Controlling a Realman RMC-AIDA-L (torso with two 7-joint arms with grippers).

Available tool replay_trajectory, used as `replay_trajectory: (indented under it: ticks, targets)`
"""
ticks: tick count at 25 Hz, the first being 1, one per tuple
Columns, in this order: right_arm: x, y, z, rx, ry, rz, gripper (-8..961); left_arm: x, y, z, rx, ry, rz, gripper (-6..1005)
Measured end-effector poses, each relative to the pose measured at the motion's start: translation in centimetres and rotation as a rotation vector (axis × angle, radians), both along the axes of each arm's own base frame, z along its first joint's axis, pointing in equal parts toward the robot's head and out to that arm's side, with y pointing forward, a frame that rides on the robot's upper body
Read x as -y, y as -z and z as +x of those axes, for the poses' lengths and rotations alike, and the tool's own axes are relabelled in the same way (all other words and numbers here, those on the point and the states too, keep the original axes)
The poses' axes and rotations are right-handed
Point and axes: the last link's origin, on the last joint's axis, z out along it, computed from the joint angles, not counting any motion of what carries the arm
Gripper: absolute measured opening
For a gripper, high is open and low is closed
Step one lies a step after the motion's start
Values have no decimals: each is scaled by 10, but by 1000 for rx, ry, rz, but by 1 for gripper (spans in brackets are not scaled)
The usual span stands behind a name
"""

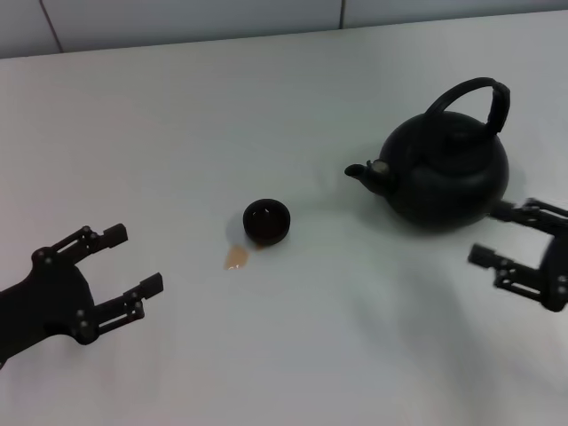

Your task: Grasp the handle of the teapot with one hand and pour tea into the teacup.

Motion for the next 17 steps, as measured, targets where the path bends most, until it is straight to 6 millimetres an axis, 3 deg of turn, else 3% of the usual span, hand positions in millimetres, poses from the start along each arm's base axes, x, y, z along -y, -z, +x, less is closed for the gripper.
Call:
replay_trajectory:
  ticks: [7, 12, 17]
  targets:
    - [-28, -6, -9, 156, -54, -174, 661, -14, -8, 7, -36, 25, -119, 805]
    - [-34, -15, -13, 215, -61, -202, 661, -28, -18, 15, -107, 32, -258, 805]
    - [-36, -17, -15, 247, -74, -228, 661, -32, -22, 17, -116, 36, -273, 805]
